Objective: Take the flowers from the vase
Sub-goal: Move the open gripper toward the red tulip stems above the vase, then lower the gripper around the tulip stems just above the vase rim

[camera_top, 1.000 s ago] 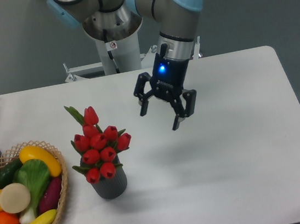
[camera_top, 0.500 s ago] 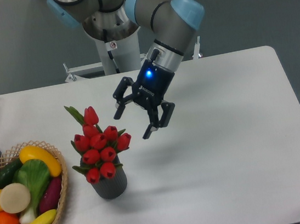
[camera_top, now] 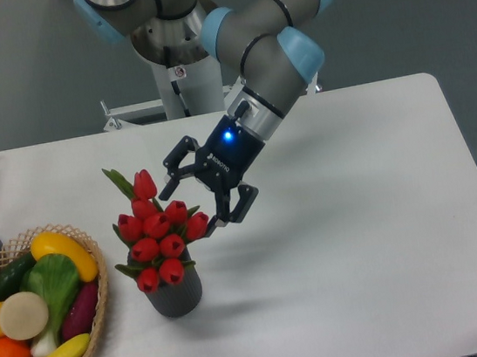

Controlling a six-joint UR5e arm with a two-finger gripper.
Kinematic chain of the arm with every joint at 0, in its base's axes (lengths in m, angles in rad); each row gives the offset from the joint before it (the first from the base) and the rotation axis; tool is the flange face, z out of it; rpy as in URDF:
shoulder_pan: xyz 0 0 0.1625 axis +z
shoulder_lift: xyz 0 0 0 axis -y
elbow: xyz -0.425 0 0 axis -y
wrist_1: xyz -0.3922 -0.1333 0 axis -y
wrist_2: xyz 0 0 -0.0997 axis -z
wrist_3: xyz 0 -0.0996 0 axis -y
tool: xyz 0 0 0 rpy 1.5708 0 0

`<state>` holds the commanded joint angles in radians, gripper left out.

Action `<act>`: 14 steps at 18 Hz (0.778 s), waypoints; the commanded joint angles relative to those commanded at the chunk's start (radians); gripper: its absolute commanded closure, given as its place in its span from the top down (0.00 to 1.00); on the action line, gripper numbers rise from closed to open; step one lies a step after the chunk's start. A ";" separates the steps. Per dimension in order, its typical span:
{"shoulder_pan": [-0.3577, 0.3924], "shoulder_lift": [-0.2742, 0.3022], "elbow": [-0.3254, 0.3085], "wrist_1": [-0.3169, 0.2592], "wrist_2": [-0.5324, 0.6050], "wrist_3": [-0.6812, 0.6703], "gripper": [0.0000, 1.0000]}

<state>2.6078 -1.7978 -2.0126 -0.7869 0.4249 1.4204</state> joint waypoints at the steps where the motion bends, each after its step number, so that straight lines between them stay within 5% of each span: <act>1: -0.003 -0.006 0.000 0.000 0.000 0.009 1.00; 14: -0.061 -0.084 0.074 0.021 -0.002 0.022 1.00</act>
<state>2.5465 -1.8821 -1.9390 -0.7655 0.4234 1.4419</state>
